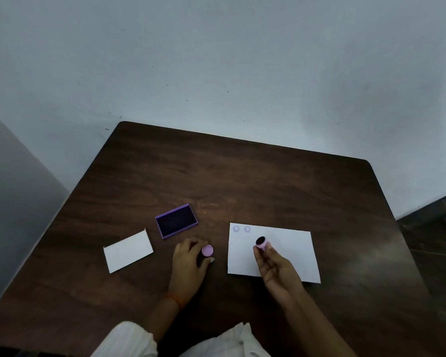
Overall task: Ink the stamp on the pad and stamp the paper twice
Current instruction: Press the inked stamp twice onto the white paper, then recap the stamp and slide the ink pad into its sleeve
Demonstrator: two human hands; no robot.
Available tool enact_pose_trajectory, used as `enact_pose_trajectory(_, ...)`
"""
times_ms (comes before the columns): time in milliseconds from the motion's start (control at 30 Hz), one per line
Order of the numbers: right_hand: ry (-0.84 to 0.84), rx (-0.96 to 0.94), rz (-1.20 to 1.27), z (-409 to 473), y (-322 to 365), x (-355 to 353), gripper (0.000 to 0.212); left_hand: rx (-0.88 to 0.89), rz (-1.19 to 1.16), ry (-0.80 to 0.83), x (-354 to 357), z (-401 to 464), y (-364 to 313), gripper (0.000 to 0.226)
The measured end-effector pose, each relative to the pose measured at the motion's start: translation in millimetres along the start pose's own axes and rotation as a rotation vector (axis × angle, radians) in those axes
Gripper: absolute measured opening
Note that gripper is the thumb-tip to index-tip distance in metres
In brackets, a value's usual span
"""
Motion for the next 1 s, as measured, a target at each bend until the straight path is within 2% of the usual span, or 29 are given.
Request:
enact_pose_trajectory(67,0.003,0.002,0.013,0,-1,-1,0.032,-0.015,0.000,0.003,-2,3,-1,0.034)
enact_pose_trajectory(200,0.020,-0.006,0.012,-1,-3,0,0.030,-0.043,-0.041,0.037,-5,5,-4,0.032)
enact_pose_trajectory(300,0.050,-0.031,-0.036,-1,-2,5,0.016,-0.064,-0.159,0.040,-13,5,-14,0.030)
enact_pose_trajectory(433,0.031,-0.177,-0.432,-3,-4,22,0.020,-0.078,-0.255,0.026,-23,6,-34,0.031)
enact_pose_trajectory(533,0.029,-0.390,-0.881,-9,-8,39,0.022,-0.082,-0.294,0.020,-29,6,-44,0.035)
enact_pose_trajectory(633,0.119,-0.627,-1.160,-17,-14,54,0.022,-0.055,-0.323,0.003,-35,5,-52,0.035)
enact_pose_trajectory(700,0.146,-0.773,-1.260,-22,-16,62,0.016,-0.043,-0.335,-0.014,-38,4,-55,0.035)
enact_pose_trajectory(800,0.208,-0.881,-1.346,-25,-18,66,0.011,-0.059,-0.386,-0.018,-42,4,-57,0.037)
enact_pose_trajectory(900,0.119,-0.926,-1.387,-24,-20,69,0.013,-0.084,-0.472,-0.007,-46,3,-59,0.038)
enact_pose_trajectory(1000,0.138,-0.915,-1.390,-21,-20,71,0.013,-0.096,-0.508,0.016,-49,2,-60,0.041)
Point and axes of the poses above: each hand's wrist, its own z-axis towards the middle knuckle, its own x-axis out of the palm, y = z × x, the point moved 2 cm from there along z, towards the middle knuckle, and after that the axes turned 2 degrees about -y, right-handed, at the moved point
